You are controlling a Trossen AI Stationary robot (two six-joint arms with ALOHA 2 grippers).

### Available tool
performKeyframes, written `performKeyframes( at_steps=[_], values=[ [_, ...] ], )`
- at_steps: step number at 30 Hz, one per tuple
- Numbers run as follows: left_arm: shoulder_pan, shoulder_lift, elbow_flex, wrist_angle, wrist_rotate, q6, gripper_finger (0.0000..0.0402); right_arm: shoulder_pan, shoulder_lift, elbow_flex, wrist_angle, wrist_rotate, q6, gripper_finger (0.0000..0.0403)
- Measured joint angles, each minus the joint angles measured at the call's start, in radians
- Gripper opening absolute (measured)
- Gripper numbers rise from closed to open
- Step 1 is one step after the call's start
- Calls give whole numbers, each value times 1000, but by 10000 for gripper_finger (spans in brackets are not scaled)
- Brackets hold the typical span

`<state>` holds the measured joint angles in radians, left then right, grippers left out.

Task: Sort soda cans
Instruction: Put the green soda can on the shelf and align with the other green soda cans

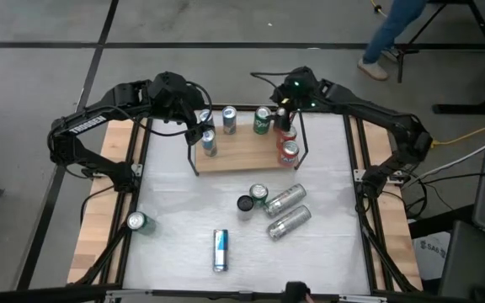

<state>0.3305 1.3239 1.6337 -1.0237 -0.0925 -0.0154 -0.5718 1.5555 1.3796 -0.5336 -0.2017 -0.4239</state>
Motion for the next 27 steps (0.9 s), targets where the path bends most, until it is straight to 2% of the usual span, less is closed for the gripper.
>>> performKeyframes(
  at_steps=[11, 21, 27],
  values=[
    [-57, 40, -1, 13, 0, -8, 355, 211, -102, 0, -185, 22, 1, 344],
    [-178, 185, -1, 16, 2, -9, 355, 416, -105, 0, -373, 66, 145, 344],
    [-242, 282, -1, 47, 1, -27, 349, 520, -118, -76, -397, 208, 224, 344]
  ],
)
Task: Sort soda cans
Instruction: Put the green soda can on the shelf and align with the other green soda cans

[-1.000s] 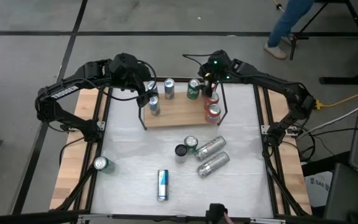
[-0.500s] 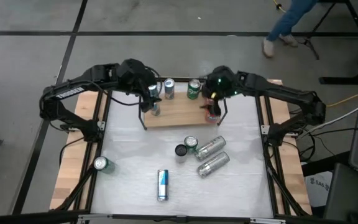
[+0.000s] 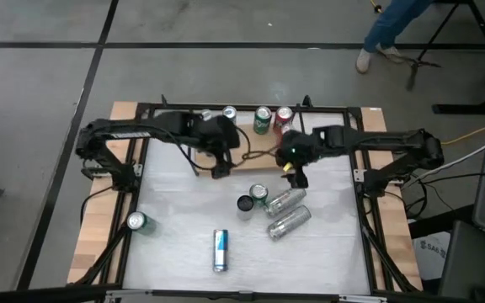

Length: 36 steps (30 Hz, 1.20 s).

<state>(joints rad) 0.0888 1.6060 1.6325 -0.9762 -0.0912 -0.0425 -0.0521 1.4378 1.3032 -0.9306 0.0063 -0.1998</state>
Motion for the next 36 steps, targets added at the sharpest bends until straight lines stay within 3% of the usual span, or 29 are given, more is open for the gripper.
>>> performKeyframes(
  at_steps=[4, 16, 26, 36],
  values=[
    [-31, 59, 0, 34, 0, -10, 332, 52, -35, -91, 50, 75, 65, 344],
    [-66, 219, 0, 54, 0, -28, 274, 171, -76, -285, 291, 144, 180, 344],
    [-66, 236, -2, 71, 36, -28, 241, 190, -76, -367, 467, 193, 201, 344],
    [-71, 237, -108, 189, 58, -36, 238, 190, -73, -372, 491, 223, 199, 344]
  ],
)
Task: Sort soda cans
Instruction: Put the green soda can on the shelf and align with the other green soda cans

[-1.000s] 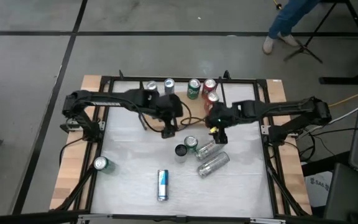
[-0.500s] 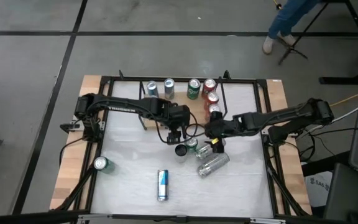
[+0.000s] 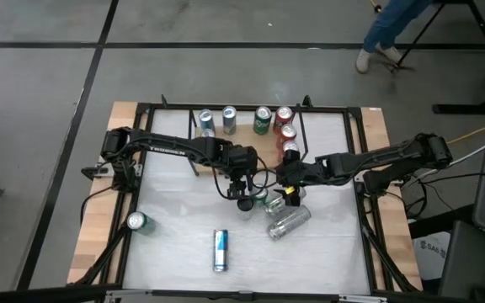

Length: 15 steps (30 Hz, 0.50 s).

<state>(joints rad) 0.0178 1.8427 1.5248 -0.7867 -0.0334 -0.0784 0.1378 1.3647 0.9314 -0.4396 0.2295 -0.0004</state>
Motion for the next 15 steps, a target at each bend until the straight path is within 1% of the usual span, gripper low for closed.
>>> performKeyframes(
  at_steps=[7, 15],
  values=[
    [-2, 0, -53, 81, 28, -2, 238, -1, 15, 0, 43, 11, 0, 344],
    [-23, 0, -73, 151, 27, -2, 238, -1, 41, 1, 58, -1, 1, 344]
  ],
)
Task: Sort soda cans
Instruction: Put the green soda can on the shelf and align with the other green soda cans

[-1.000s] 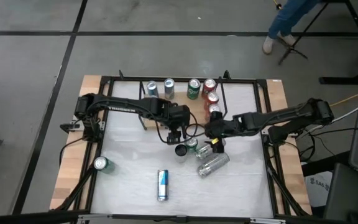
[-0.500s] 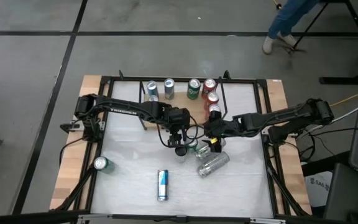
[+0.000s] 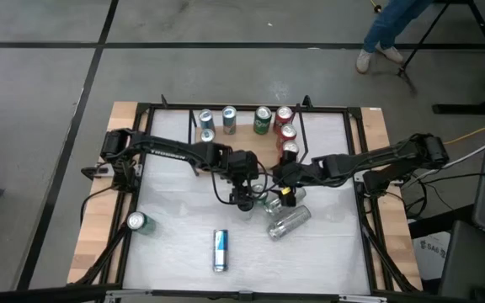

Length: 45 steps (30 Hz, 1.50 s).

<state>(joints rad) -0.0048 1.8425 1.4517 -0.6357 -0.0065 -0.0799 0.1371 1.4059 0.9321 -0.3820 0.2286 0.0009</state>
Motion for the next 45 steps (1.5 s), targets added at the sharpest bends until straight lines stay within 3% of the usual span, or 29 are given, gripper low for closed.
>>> performKeyframes(
  at_steps=[9, 23, 34, 38, 45],
  values=[
    [-2, -1, 0, 17, -46, -20, 238, 1, 29, 0, 41, -66, 2, 344],
    [6, -17, 0, 17, -154, -23, 238, 0, 30, 0, 36, -63, 2, 344],
    [0, -35, 0, -71, -102, -27, 238, 1, 29, 55, -144, -37, 2, 344],
    [-3, -35, 0, -71, -100, -27, 238, 17, 9, 64, -208, -80, 32, 344],
    [-2, -35, 0, -71, -100, -25, 238, 152, -78, 66, -311, -89, 210, 344]
  ],
)
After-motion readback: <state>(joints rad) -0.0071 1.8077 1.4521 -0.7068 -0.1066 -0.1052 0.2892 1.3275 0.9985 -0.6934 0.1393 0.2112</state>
